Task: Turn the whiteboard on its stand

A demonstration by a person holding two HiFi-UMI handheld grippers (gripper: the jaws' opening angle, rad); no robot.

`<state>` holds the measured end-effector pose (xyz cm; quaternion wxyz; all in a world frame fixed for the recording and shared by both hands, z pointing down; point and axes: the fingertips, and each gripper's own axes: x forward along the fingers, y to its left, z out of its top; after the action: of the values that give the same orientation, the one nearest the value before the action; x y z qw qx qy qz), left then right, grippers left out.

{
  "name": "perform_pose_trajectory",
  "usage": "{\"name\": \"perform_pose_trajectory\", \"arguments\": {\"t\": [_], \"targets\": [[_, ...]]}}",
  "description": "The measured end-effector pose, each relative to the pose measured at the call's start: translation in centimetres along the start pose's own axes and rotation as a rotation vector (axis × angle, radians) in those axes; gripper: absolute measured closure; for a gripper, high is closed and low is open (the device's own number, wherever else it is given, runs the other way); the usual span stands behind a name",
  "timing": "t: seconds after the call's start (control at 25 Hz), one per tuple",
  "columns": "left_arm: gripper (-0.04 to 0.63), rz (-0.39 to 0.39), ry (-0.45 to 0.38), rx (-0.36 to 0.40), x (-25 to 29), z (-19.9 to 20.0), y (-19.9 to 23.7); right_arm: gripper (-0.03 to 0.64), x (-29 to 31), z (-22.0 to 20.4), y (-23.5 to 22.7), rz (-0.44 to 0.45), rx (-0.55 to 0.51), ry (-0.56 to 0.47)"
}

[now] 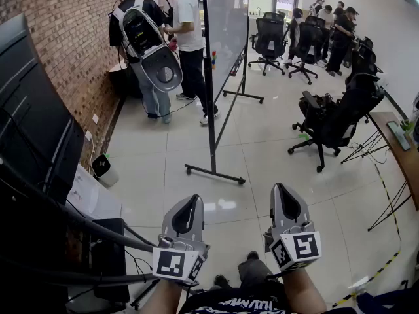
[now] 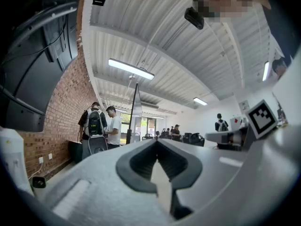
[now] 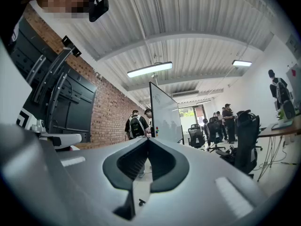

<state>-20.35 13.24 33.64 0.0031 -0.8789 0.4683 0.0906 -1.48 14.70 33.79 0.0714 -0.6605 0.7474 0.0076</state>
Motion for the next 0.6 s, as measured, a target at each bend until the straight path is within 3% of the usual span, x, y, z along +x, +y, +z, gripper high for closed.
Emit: {"name": "perform_pose_trajectory", "arguments": {"t": [0.32,0.6], "targets": [[0.592,0.059,-0.013,0.034,2.9,-0.3,2.4,0.609,4.6,-0.9,-2.6,0.006,0.043,-0.034],[0.592,0.090,0.007,0.064,9.9,-1.6,2.8,0.609,10.9,-2.2,-7.4,0.034,0.085,-0.025]]}}
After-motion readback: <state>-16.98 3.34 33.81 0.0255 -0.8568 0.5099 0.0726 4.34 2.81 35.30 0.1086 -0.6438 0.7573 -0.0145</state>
